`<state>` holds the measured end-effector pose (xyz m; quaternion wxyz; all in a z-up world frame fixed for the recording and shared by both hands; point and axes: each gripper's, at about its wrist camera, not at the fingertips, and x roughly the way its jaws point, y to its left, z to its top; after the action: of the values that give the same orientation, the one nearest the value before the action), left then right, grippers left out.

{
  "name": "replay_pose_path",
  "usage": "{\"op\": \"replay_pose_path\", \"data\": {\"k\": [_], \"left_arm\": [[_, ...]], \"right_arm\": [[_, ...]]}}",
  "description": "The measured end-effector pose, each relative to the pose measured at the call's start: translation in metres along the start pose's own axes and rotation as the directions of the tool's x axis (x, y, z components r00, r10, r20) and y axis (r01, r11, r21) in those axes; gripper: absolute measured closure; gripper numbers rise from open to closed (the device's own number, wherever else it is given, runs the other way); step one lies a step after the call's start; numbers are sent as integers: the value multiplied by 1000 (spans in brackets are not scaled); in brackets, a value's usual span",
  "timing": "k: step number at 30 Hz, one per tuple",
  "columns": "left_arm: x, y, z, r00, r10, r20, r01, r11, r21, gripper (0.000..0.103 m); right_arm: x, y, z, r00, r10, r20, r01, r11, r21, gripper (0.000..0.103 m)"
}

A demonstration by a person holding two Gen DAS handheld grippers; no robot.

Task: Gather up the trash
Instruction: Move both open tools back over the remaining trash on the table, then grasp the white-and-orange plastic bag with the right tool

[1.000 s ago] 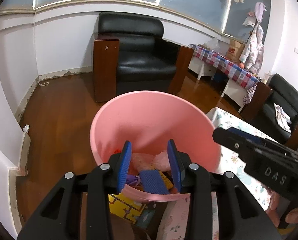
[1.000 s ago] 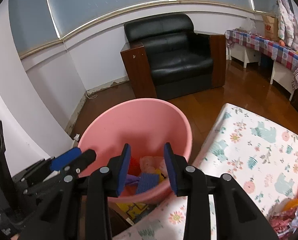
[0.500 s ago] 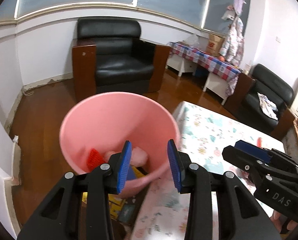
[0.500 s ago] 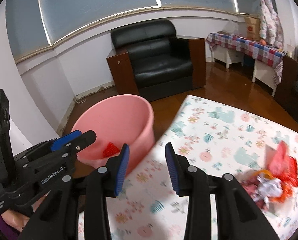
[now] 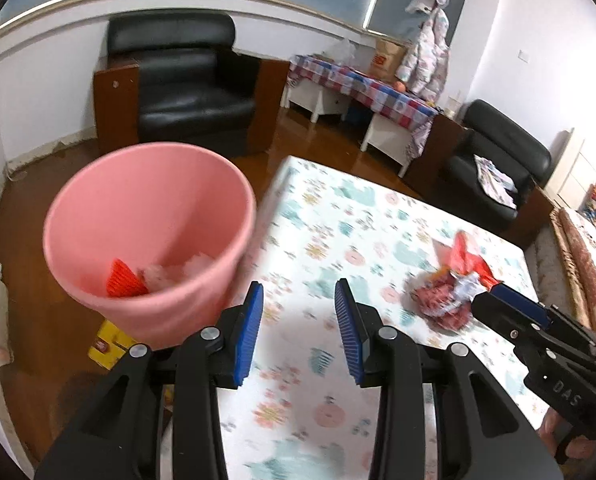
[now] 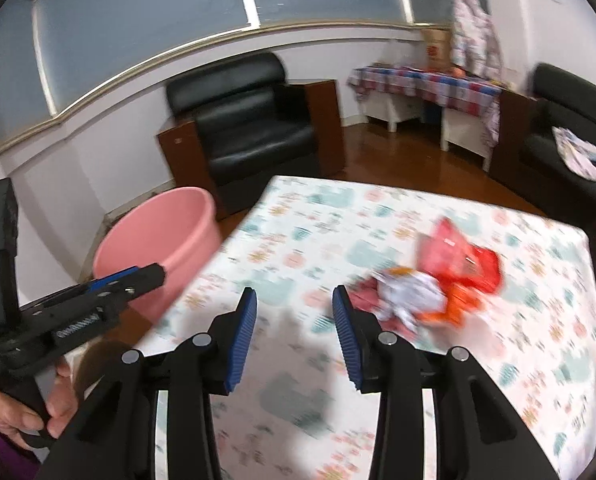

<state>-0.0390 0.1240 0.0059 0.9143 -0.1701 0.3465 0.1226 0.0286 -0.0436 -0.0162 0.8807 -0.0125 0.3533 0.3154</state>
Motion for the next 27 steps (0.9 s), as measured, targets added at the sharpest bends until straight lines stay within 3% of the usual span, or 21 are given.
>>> {"op": "replay_pose_path", "data": {"k": [10, 13, 27], "left_arm": [[13, -50, -29, 998, -28, -48, 34, 990, 135, 66], [18, -62, -34, 997, -45, -69, 56, 983, 173, 66], [26, -88, -40, 993, -69, -98, 92, 962, 256, 66]], "right_arm": [[-23, -65, -27, 991, -132, 10, 131, 986, 103, 63], [-23, -79, -28, 988, -157, 8, 154, 980, 129, 59], [16, -122, -22, 985, -157, -73, 169, 959, 226, 56]]}}
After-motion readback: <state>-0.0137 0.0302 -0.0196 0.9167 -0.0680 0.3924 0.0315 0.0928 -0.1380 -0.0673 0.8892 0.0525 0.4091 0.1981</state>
